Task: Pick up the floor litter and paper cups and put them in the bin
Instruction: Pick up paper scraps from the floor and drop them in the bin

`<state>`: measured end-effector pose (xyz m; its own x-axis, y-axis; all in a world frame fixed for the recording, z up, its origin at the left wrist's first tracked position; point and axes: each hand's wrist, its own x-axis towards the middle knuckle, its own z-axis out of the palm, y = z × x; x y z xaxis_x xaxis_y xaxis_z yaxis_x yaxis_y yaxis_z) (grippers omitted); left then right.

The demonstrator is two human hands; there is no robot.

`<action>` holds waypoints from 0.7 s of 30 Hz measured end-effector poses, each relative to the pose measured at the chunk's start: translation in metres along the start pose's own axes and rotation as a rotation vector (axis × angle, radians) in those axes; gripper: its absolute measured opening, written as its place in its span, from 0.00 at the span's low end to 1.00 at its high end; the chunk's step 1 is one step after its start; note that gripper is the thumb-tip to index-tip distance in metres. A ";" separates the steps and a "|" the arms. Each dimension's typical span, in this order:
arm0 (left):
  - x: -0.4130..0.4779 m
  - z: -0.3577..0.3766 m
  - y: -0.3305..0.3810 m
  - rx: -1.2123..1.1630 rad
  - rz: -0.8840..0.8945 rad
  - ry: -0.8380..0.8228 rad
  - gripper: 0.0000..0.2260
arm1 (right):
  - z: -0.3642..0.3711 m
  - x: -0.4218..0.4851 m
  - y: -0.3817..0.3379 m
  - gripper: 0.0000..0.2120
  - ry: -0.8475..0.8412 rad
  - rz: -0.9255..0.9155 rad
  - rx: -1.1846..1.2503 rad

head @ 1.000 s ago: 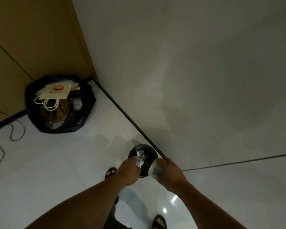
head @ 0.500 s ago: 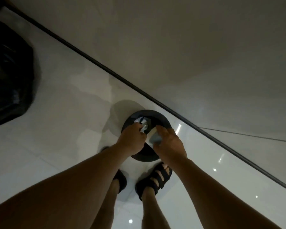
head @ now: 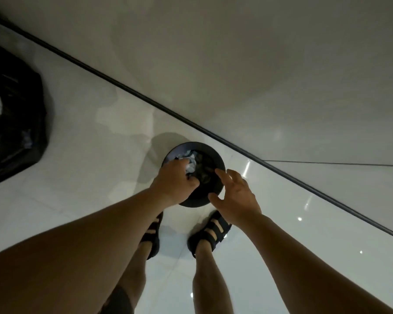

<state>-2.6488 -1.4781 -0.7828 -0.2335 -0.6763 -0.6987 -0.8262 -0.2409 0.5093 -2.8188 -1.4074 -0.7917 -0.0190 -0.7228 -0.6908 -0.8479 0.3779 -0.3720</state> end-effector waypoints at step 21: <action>-0.297 -0.004 0.248 1.065 0.664 -0.402 0.31 | -0.092 -0.406 -0.001 0.37 0.427 0.563 0.430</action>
<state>-2.7826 -1.3395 -0.4468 -0.7308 -0.1551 -0.6647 -0.4496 0.8421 0.2978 -2.8587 -1.1675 -0.4537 -0.6538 -0.4838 -0.5818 -0.3758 0.8750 -0.3054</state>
